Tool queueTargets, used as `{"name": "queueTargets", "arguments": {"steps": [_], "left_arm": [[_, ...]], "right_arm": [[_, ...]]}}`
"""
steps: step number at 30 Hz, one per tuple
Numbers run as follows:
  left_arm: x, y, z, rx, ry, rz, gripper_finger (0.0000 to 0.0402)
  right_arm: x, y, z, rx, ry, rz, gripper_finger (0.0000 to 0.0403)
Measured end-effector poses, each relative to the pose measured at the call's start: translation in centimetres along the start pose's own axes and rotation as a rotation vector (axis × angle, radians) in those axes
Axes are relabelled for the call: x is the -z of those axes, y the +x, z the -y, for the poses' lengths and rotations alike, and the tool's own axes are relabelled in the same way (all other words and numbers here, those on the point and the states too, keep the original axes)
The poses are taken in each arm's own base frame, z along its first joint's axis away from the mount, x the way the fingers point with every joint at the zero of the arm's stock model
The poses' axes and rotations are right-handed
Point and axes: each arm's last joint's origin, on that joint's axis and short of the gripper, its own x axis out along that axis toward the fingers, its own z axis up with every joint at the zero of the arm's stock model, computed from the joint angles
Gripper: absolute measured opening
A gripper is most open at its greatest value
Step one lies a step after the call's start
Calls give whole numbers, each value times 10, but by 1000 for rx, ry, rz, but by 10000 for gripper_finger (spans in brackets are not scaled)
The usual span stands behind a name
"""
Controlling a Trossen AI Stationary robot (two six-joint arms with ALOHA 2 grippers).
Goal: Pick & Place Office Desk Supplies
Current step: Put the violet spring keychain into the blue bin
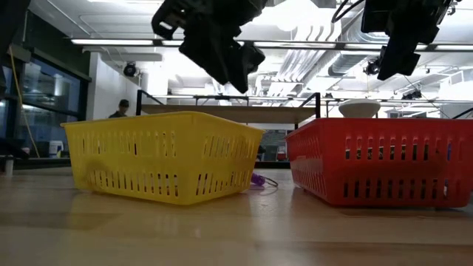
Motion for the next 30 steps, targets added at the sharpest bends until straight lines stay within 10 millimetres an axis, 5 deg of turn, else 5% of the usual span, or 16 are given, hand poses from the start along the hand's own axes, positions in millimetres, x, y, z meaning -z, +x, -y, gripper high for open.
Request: {"name": "queueTargets", "arguments": {"steps": [13,30], "left_arm": [[22,31,-28,-4,-56,-48,177],[-3,58,5,-245,-126,-195,177]], "right_arm": [[-3,0,-2,-16,-5,32,149],[-9,-1,-5,-49,-14,96,149]]}}
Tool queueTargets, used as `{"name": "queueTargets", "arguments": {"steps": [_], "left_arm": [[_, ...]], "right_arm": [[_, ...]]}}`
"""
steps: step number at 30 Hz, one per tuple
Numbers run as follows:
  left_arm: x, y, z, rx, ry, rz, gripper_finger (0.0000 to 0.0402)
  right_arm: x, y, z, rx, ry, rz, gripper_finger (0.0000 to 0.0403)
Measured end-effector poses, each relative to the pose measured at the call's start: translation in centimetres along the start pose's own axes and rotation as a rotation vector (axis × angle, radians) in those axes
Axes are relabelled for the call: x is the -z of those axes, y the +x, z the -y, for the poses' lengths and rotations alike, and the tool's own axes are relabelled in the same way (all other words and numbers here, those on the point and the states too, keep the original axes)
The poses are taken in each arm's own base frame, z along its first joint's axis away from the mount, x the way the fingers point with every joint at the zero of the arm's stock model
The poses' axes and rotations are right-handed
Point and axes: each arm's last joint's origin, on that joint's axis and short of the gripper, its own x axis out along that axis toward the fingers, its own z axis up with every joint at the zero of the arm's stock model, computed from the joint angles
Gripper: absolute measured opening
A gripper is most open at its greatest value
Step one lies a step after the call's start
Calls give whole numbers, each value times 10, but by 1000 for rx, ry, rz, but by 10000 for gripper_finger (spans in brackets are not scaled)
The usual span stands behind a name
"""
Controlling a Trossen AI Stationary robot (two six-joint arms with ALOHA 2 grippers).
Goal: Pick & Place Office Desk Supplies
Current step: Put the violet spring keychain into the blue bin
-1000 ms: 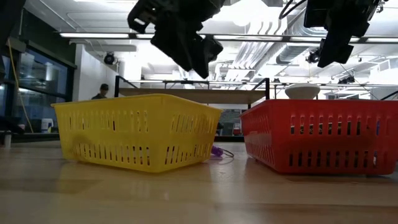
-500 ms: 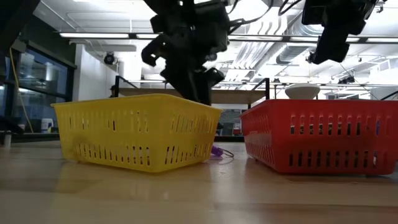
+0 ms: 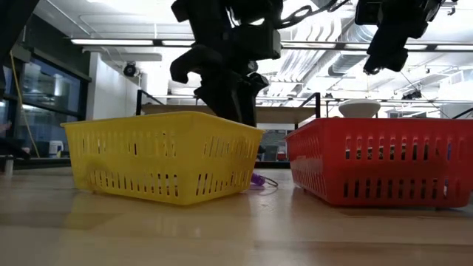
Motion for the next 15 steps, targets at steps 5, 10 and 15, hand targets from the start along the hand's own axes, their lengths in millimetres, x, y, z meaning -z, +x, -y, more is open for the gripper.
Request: {"name": "queueTargets", "arguments": {"steps": [5,10,15], "left_arm": [[-2,6,-1,-15,-47,5,177],[5,19,-6,79,-55,-4,177],[8,21,-12,116,-66,14,177]], "right_arm": [[0,0,0,1,0,-2,149],[0,0,0,1,0,-1,149],[-1,0,-1,-7,-2,14,149]]}}
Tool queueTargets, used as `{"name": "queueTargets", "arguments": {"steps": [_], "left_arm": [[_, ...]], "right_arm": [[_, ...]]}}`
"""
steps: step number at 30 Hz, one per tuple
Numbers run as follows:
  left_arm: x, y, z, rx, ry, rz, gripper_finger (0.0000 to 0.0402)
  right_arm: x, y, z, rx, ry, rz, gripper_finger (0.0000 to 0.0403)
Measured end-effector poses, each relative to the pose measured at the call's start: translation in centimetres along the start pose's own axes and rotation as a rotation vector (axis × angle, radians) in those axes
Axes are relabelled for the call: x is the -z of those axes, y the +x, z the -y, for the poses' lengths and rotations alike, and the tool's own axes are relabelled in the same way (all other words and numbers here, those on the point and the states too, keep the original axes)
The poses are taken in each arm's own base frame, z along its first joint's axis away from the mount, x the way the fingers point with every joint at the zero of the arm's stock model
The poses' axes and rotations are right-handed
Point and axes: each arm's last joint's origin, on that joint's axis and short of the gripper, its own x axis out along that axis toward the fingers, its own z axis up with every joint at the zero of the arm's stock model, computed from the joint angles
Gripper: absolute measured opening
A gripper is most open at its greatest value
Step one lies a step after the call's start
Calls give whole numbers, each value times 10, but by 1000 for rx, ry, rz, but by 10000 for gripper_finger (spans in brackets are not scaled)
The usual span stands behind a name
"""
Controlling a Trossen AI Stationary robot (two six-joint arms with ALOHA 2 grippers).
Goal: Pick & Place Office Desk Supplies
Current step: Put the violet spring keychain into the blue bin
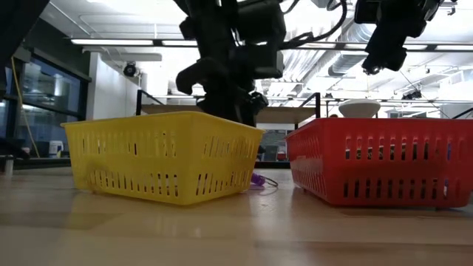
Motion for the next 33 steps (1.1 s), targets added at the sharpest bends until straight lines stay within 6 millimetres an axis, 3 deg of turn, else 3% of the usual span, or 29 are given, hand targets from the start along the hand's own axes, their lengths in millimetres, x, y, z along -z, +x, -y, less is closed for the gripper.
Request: {"name": "queueTargets", "arguments": {"steps": [22,33], "left_arm": [[3,32,1,-8,-98,-47,177],[8,35,-1,-67,-124,-106,175]], "right_arm": [[-2,0,-1,-10,-3,19,149],[-3,0,-2,-17,-5,32,149]]}}
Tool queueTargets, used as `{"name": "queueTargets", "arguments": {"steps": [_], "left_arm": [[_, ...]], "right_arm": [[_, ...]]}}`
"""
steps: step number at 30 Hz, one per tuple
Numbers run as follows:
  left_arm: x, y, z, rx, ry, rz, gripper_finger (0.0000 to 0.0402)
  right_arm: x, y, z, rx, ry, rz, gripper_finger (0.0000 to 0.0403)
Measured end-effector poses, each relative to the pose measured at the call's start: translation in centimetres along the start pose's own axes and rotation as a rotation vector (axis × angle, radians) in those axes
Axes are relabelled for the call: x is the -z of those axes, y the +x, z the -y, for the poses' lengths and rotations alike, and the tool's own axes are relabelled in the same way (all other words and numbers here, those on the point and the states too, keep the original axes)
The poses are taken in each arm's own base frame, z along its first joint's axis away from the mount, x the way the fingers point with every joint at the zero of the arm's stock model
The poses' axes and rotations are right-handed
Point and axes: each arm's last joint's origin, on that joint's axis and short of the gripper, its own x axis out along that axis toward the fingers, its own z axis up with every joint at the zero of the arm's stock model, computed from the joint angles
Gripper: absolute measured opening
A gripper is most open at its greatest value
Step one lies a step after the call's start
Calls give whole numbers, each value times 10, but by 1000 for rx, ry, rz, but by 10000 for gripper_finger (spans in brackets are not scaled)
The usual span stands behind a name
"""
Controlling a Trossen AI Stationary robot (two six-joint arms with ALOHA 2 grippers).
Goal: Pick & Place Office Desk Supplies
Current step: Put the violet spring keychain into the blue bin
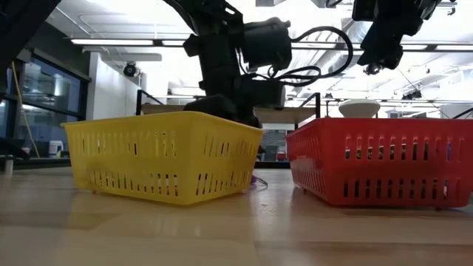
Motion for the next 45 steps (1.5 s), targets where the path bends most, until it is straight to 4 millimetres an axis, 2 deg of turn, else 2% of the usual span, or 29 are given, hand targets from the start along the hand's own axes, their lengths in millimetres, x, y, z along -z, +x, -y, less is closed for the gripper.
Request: {"name": "queueTargets", "arguments": {"steps": [15,28,40,45], "left_arm": [[1,0,1,10,-1,-14,94],[2,0,0,11,6,-14,47],[2,0,0,12,7,-13,39],[1,-14,-5,2,15,14,38]], "right_arm": [[0,0,0,-2,0,4,149],[0,0,0,-2,-1,4,149],[0,0,0,-2,0,4,149],[0,0,0,-1,-1,4,149]]}}
